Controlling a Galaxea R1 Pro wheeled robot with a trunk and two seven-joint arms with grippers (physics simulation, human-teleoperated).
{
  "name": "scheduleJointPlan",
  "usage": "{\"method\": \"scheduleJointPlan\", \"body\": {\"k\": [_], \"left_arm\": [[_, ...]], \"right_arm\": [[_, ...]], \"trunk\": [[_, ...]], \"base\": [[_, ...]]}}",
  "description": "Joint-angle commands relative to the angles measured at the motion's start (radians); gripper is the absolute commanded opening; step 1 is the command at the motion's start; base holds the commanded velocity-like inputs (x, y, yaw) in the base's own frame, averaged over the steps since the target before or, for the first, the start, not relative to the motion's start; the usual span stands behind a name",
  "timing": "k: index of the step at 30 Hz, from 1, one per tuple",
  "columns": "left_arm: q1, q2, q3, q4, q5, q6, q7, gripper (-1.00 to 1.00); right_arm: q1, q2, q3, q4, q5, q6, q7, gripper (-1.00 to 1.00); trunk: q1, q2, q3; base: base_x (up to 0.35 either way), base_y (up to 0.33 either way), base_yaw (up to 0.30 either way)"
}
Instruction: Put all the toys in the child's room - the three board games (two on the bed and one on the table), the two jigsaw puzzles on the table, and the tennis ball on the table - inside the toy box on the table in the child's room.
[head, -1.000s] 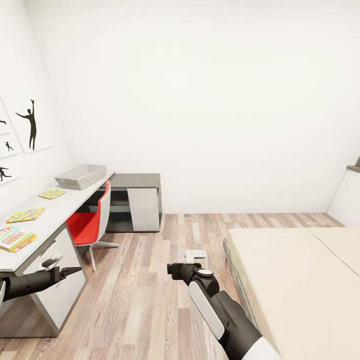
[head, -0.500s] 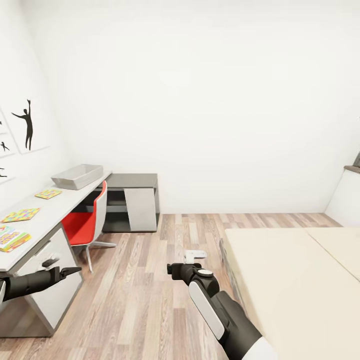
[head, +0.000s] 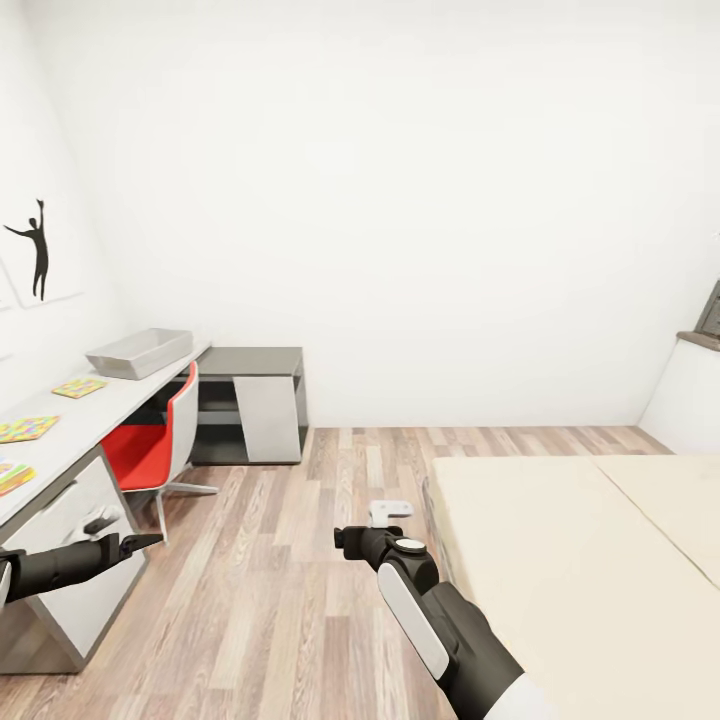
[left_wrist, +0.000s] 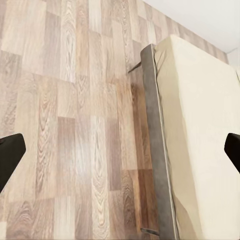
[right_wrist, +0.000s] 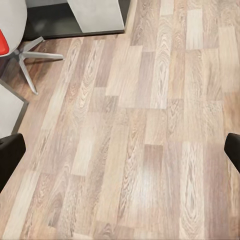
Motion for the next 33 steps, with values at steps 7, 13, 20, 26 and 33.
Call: {"method": "scheduleJointPlan", "body": {"k": [7,13,20,26,33], "left_arm": [[-0.002,-0.001,0.004,-0.001,-0.01,0.007,-0.01,1.0],[-0.002,-0.001,0.004,-0.001,-0.01,0.006,-0.01,1.0],[-0.002,-0.001,0.004,-0.001,-0.01,0.006,-0.01,1.0],[-0.002,-0.001,0.004,-0.001,-0.01,0.006,-0.01,1.0],[-0.002,-0.001,0.004,-0.001,-0.01,0.006,-0.01,1.0]], "right_arm": [[-0.001,0.0,0.001,-0.001,-0.01,0.002,-0.01,1.0],[-0.001,0.0,0.001,-0.001,-0.01,0.002,-0.01,1.0],[-0.001,0.0,0.001,-0.001,-0.01,0.002,-0.01,1.0],[-0.001,0.0,0.001,-0.001,-0.01,0.002,-0.01,1.0],[-0.001,0.0,0.001,-0.001,-0.01,0.002,-0.01,1.0]], "trunk": [[0.001,-0.002,-0.002],[0.001,-0.002,-0.002],[0.001,-0.002,-0.002],[0.001,-0.002,-0.002],[0.001,-0.002,-0.002]], "base": [[-0.002,-0.024,0.0],[-0.027,-0.003,0.0],[-0.005,0.0,0.0],[-0.001,0.0,0.0],[-0.029,0.0,0.0]]}}
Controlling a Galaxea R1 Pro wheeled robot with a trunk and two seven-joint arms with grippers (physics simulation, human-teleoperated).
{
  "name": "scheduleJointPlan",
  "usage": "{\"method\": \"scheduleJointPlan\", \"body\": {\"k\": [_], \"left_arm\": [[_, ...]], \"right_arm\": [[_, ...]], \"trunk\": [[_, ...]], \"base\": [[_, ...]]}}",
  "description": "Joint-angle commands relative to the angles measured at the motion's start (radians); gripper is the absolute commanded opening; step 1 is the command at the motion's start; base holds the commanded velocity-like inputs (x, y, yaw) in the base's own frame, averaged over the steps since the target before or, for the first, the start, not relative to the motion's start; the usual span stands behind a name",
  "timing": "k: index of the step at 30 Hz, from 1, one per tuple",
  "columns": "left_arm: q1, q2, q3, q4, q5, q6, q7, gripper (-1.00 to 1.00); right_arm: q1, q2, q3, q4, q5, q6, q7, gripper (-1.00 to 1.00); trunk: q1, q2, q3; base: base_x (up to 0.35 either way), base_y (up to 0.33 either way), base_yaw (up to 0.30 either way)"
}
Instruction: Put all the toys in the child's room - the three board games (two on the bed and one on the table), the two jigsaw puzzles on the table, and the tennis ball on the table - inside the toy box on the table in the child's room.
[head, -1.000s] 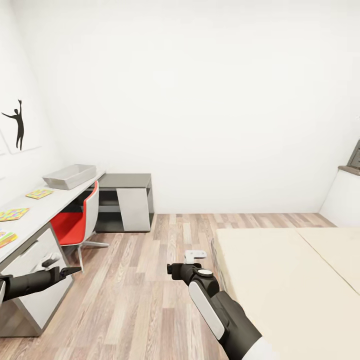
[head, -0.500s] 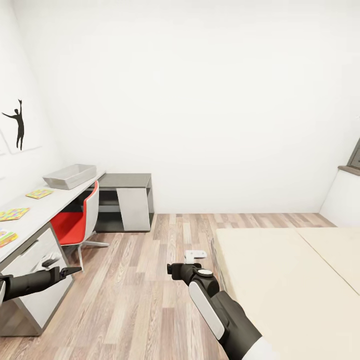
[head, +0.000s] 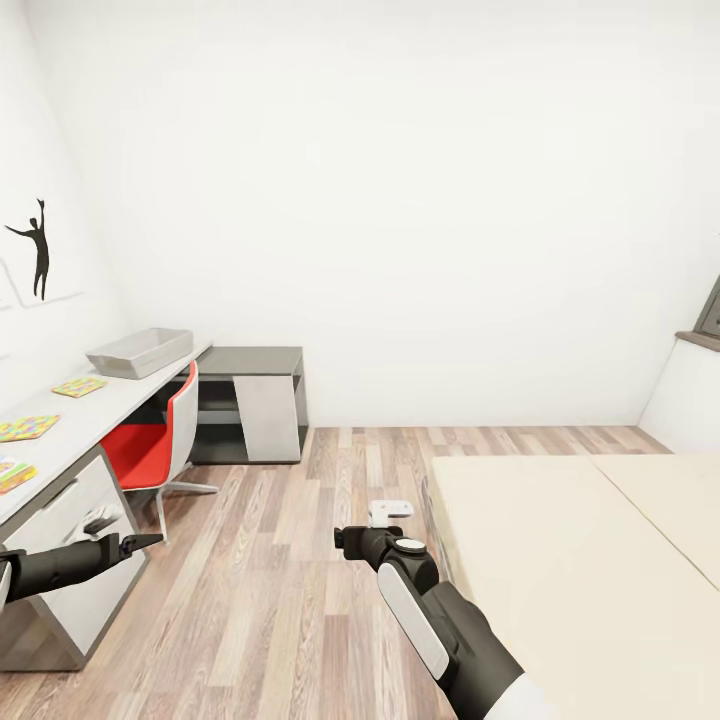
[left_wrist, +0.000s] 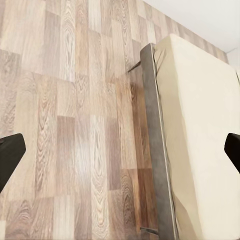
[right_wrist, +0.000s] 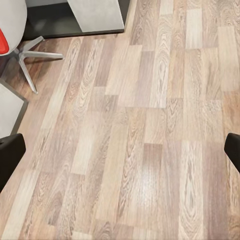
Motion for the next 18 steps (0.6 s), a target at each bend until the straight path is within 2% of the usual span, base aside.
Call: {"method": "scheduleJointPlan", "body": {"k": [1,18], "left_arm": [[-0.002,-0.001,0.004,-0.001,-0.01,0.007,-0.01,1.0],[-0.002,-0.001,0.004,-0.001,-0.01,0.007,-0.01,1.0]], "right_arm": [[-0.001,0.0,0.001,-0.001,-0.01,0.002,-0.01,1.0],[-0.001,0.0,0.001,-0.002,-0.01,0.002,-0.01,1.0]], "trunk": [[0.001,-0.002,-0.002],[0.001,-0.002,-0.002]], "base": [[-0.014,0.0,0.0],[-0.003,0.0,0.0]]}}
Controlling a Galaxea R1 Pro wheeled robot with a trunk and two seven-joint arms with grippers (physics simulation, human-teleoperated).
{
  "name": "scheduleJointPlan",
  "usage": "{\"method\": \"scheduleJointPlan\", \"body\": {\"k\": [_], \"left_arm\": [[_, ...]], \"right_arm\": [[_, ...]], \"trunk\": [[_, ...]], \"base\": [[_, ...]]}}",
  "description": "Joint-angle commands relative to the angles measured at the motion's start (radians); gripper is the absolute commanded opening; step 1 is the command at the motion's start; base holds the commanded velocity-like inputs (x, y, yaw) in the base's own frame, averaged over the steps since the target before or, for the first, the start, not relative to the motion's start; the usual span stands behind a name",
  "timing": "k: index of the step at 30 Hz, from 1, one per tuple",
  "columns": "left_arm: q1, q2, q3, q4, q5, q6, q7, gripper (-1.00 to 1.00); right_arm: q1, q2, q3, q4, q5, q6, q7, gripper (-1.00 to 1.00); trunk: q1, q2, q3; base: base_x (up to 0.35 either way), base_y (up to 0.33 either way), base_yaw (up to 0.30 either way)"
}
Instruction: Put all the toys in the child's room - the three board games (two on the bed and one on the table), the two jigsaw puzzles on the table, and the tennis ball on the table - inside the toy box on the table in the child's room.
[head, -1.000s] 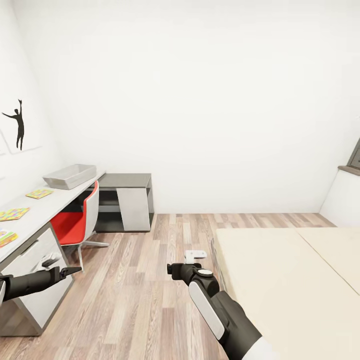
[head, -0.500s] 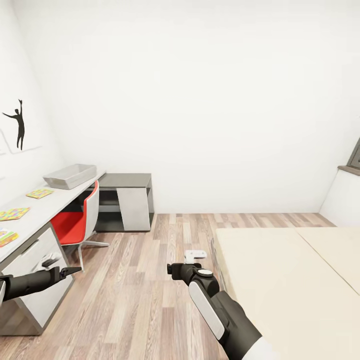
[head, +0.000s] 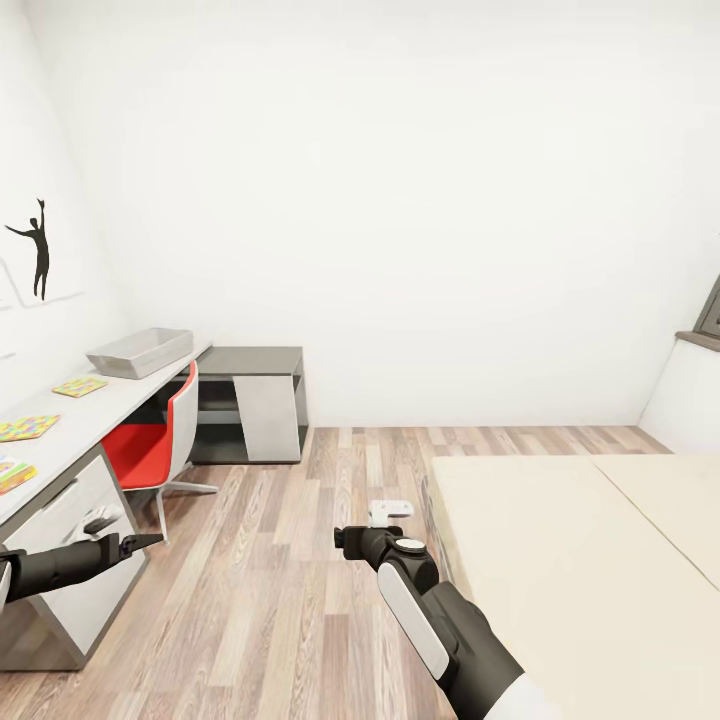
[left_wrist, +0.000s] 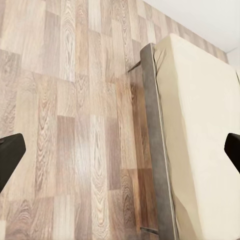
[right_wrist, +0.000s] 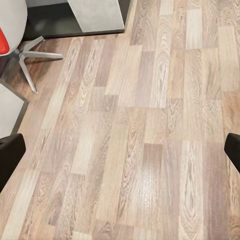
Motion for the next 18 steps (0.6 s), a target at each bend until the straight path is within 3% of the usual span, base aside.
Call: {"method": "scheduleJointPlan", "body": {"k": [1,18], "left_arm": [[-0.002,-0.001,0.004,-0.001,-0.01,0.007,-0.01,1.0],[-0.002,-0.001,0.005,-0.001,-0.01,0.007,-0.01,1.0]], "right_arm": [[-0.001,0.0,0.001,-0.001,-0.01,0.002,-0.01,1.0],[-0.001,0.0,0.001,-0.001,-0.01,0.002,-0.01,1.0]], "trunk": [[0.001,-0.003,-0.002],[0.001,-0.003,-0.002]], "base": [[-0.028,0.0,0.0],[-0.007,0.0,0.0]]}}
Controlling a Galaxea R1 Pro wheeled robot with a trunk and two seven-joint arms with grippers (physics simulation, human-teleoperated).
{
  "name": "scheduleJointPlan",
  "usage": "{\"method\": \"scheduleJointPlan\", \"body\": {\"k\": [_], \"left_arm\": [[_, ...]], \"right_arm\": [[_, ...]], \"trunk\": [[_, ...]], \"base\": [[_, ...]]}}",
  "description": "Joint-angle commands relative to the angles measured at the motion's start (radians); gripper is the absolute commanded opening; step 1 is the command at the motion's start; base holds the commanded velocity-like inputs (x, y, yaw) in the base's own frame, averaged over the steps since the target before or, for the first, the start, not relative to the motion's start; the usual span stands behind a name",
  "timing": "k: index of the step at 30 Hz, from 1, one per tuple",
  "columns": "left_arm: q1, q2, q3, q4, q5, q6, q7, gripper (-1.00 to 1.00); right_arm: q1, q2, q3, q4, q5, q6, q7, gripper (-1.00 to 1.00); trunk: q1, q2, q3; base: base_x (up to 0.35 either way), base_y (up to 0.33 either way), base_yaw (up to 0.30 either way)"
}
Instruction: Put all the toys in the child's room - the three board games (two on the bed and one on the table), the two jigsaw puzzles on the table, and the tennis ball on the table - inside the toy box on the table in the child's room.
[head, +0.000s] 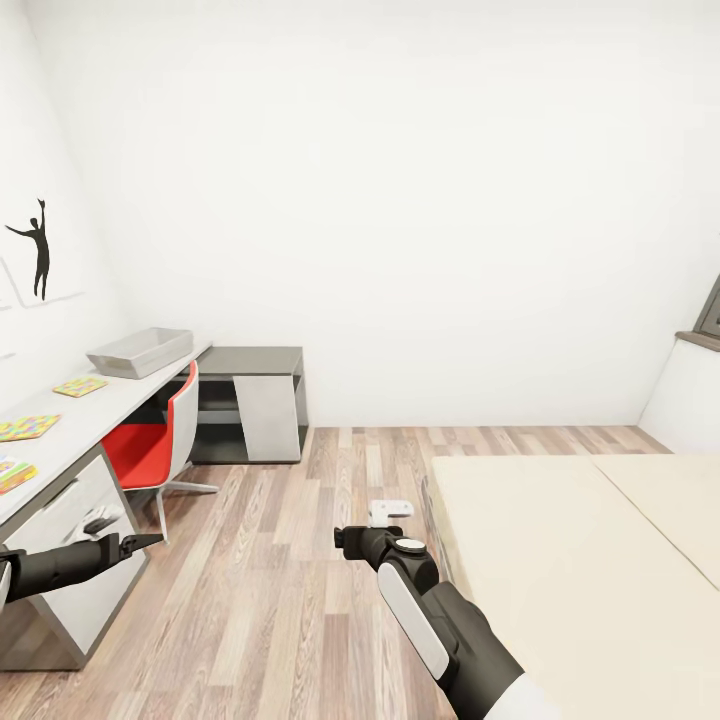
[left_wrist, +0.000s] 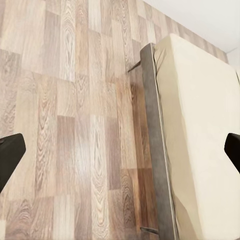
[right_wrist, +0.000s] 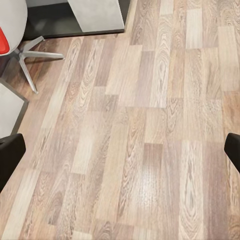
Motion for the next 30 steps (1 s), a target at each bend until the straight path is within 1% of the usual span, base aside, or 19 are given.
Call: {"method": "scheduleJointPlan", "body": {"k": [1,25,30], "left_arm": [[-0.002,-0.001,0.004,-0.001,-0.01,0.007,-0.01,1.0],[-0.002,-0.001,0.004,-0.001,-0.01,0.008,-0.01,1.0],[-0.002,-0.001,0.003,-0.001,-0.009,0.009,-0.01,1.0]], "right_arm": [[-0.001,0.0,0.001,-0.001,-0.01,0.001,-0.01,1.0],[-0.001,0.0,0.001,-0.002,-0.01,0.002,-0.01,1.0],[-0.001,0.0,0.001,-0.001,-0.01,0.002,-0.01,1.0]], "trunk": [[0.001,-0.002,-0.002],[0.001,-0.002,-0.002],[0.001,-0.002,-0.002]], "base": [[-0.015,0.0,0.0],[-0.009,0.0,0.0],[0.0,-0.116,0.0]]}}
